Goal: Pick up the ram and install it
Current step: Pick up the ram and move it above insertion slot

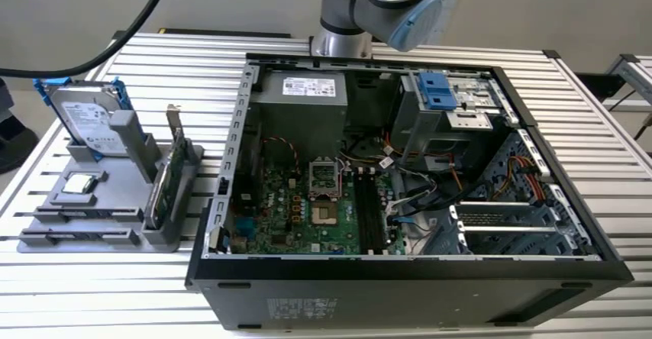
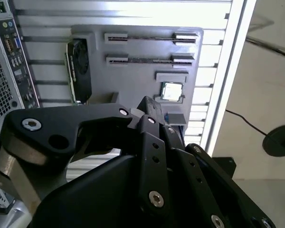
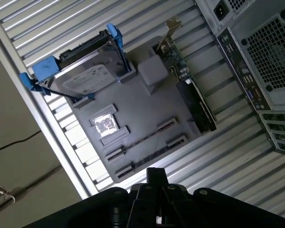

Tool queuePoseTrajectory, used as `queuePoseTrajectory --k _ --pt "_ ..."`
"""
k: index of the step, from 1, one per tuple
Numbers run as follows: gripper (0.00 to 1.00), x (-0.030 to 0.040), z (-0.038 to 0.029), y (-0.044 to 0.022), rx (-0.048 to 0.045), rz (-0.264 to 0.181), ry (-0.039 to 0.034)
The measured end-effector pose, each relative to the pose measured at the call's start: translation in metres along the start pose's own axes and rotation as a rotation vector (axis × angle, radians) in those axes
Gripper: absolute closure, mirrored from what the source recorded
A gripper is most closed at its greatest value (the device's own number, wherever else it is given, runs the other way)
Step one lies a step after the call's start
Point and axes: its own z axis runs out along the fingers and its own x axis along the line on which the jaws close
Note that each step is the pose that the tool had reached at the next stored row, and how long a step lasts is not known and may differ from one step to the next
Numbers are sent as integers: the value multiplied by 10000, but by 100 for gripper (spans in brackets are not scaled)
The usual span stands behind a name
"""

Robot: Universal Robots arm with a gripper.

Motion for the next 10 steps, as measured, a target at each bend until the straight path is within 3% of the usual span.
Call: queuePoseTrajectory --k 10 --pt "100 1 2 -1 6 452 -23"
